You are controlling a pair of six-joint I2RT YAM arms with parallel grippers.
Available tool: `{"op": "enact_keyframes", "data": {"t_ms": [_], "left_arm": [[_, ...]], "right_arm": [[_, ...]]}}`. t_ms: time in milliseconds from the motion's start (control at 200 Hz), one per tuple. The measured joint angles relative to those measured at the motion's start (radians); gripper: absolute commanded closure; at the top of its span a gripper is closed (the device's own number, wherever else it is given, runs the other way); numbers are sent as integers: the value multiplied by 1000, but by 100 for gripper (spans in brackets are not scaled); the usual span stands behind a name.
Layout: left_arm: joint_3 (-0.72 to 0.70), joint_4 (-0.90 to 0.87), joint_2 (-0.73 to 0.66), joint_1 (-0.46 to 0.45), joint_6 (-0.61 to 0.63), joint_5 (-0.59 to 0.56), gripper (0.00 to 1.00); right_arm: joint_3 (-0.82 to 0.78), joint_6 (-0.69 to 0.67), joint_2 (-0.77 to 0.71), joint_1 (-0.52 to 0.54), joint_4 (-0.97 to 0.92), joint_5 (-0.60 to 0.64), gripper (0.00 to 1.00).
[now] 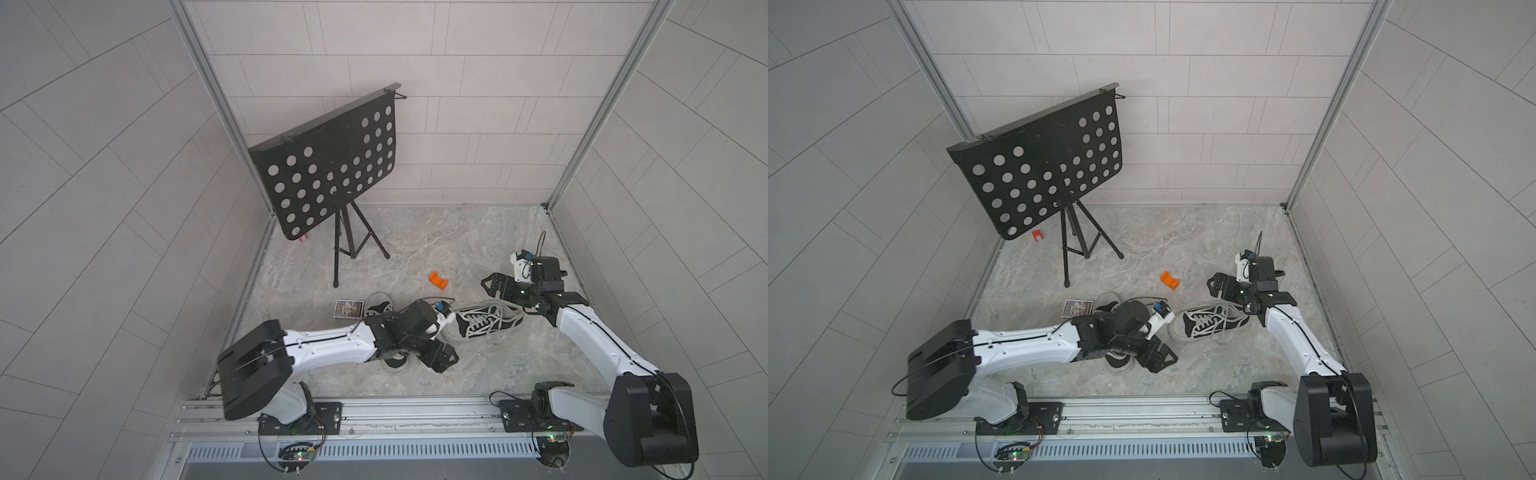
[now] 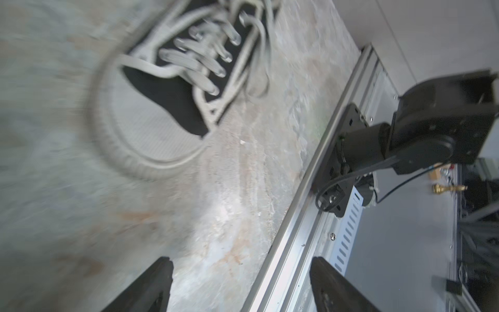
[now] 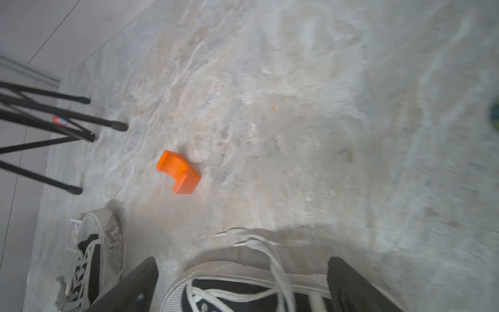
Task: Tie the shoes
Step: Move the shoe to the center of the board.
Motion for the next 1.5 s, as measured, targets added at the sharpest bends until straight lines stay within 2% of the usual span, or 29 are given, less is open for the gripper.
{"op": "enact_keyframes", "data": {"t_ms": [125, 245, 410, 585, 800, 1071, 1291, 1501], "left_arm": [[120, 0, 173, -60, 25, 40, 14], [175, 4, 275, -65, 33, 60, 14], [227, 8, 337, -56, 34, 32, 14], [219, 59, 336, -21, 14, -15, 14], [128, 115, 288, 63, -8, -50, 15], [-3, 157, 150, 143, -18, -76, 17], [-113, 181, 33, 170, -29, -61, 16], [-191, 180, -84, 215, -40, -60, 12]], "right_arm": [[0, -21, 47, -66, -28, -11, 0], [0, -33, 105, -74, -38, -27, 1], [-21, -45, 113, -74, -34, -50, 2], [-91, -43, 44, -77, -10, -105, 3], [-177, 2, -34, -39, 7, -221, 5], [-272, 121, -59, 172, 29, -332, 9], [-292, 240, -29, 344, 160, -352, 14], [-291, 299, -54, 391, 204, -310, 15]]}}
